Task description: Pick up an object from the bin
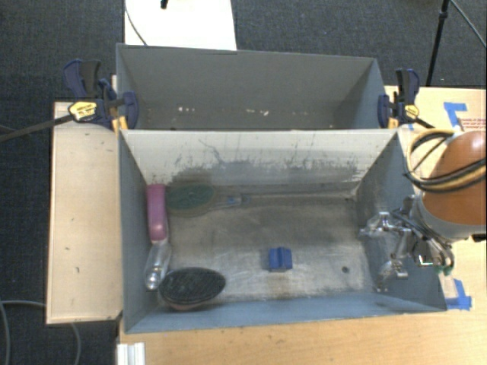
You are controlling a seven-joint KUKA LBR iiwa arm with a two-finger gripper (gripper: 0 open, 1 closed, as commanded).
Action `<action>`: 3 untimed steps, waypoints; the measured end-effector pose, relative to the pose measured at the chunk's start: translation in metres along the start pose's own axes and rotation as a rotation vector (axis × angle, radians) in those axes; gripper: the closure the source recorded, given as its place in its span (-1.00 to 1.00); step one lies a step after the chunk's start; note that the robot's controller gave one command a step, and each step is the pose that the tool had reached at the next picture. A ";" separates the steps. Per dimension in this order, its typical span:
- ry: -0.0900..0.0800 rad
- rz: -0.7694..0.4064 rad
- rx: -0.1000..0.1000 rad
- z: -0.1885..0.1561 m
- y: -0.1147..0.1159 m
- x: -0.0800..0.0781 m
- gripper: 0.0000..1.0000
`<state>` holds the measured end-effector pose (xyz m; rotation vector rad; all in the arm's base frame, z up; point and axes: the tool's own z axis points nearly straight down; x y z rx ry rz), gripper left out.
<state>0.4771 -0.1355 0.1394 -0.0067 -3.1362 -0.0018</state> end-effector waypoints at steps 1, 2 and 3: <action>-0.013 -0.034 -0.001 -0.048 0.061 -0.010 -1.00; -0.002 -0.144 -0.004 0.049 0.169 -0.029 -1.00; -0.007 -0.143 0.002 0.046 0.163 -0.031 1.00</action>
Offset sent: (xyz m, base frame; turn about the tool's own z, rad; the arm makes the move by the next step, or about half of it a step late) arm 0.0090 0.0566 0.0459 -0.0269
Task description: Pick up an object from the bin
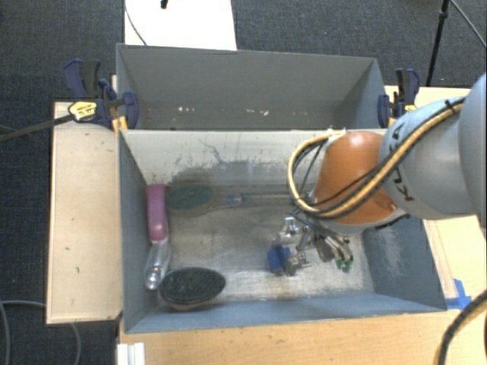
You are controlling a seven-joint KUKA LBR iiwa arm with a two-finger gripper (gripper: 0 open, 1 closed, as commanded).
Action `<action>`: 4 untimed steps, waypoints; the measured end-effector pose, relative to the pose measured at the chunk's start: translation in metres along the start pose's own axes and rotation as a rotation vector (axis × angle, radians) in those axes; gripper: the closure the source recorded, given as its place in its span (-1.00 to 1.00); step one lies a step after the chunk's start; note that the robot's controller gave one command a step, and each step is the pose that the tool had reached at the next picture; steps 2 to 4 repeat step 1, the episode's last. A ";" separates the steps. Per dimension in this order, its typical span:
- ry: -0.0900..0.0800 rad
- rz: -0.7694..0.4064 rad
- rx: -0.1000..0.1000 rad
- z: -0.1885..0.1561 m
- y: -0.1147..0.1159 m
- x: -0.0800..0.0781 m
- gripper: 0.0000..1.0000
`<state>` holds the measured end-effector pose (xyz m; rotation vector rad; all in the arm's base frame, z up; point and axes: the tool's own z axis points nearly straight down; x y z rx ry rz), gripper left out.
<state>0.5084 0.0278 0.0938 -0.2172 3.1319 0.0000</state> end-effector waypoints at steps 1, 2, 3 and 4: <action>-0.008 -0.275 0.002 -0.154 -0.001 -0.009 1.00; -0.008 -0.275 0.002 -0.154 -0.001 -0.009 1.00; -0.008 -0.275 0.002 -0.154 -0.001 -0.009 1.00; -0.008 -0.275 0.002 -0.154 -0.001 -0.009 1.00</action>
Offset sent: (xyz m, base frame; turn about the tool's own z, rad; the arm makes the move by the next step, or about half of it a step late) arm 0.0067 0.0004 0.1499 -0.2756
